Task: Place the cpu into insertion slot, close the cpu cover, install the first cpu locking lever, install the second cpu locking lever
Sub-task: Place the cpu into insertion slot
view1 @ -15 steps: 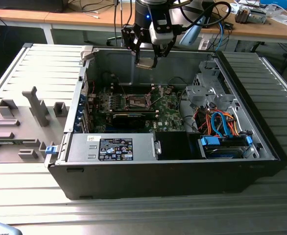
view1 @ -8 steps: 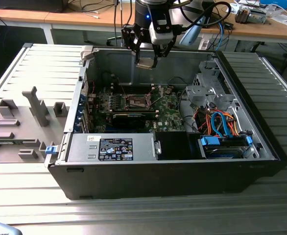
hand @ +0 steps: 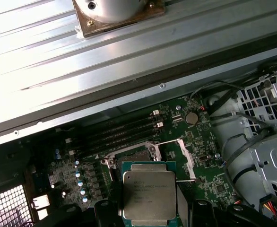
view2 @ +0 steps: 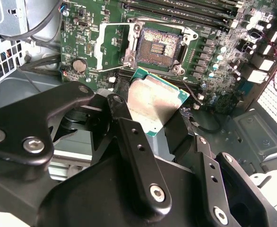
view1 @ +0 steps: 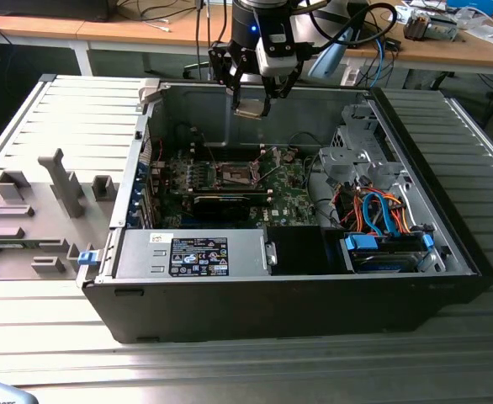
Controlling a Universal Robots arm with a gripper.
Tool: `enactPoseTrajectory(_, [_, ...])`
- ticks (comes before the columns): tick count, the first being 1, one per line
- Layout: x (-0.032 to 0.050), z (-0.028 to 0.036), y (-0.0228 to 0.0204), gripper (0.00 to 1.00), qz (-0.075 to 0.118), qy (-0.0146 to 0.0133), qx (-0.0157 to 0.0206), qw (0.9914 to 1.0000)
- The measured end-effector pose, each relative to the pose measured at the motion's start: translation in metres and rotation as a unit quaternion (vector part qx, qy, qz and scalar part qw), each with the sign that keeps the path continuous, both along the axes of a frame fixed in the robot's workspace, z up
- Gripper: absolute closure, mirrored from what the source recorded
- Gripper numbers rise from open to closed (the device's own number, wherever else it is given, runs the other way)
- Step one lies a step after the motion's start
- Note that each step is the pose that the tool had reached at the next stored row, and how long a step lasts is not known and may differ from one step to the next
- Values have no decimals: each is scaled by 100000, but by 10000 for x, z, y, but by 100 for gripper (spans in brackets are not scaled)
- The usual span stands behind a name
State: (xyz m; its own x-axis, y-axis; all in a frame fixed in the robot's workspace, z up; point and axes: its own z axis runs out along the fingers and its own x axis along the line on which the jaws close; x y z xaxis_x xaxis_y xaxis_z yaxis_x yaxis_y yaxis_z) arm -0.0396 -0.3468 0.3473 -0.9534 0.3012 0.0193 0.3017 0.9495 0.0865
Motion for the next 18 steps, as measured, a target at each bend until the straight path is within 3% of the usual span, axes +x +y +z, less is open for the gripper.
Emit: enactPoseTrajectory(18, [0, 0, 0, 45, -543, -3, -2, 99999])
